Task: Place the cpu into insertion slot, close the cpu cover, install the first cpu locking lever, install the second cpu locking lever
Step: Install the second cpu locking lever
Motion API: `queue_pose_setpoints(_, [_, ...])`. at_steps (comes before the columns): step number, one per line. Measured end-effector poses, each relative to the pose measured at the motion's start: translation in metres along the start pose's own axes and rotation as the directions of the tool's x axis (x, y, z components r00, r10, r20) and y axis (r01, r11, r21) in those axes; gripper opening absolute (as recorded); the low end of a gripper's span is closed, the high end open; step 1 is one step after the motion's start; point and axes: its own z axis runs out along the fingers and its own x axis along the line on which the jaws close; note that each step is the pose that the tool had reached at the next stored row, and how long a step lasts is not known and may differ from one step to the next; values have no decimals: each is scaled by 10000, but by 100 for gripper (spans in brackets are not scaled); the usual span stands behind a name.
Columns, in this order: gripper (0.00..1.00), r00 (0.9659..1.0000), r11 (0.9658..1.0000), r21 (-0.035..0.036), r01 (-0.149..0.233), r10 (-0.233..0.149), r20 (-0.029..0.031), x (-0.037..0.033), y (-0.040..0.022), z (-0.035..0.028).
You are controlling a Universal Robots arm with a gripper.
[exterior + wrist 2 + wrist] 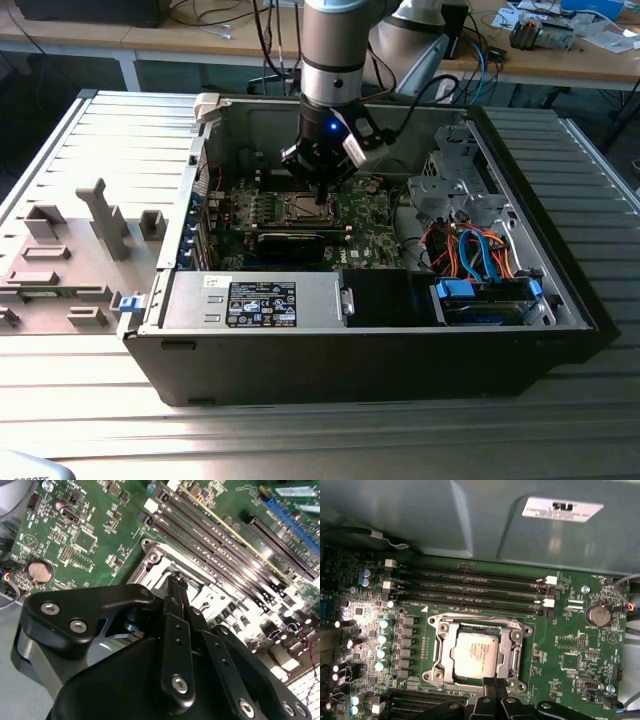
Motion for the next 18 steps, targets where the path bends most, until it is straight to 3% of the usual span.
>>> queue_pose_setpoints(9, [11, 10000, 10000, 1, 0, 0, 1, 23, -216, 12])
queue_pose_setpoints(10, [11, 10000, 10000, -10, -1, 1, 1, 30, -282, 18])
queue_pose_setpoints(12, [11, 10000, 9996, -267, -2, 2, 29, 36, -328, 21])
queue_pose_setpoints(13, [11, 10000, 9979, -645, 0, 5, 70, 43, -356, 21])
queue_pose_setpoints(14, [11, 10000, 9964, -853, 1, 7, 93, 50, -370, 22])
queue_pose_setpoints(16, [11, 9999, 9941, -1089, 2, 11, 118, 71, -419, 24])
queue_pose_setpoints(18, [11, 9999, 9923, -1235, 3, 14, 134, 105, -496, 29])
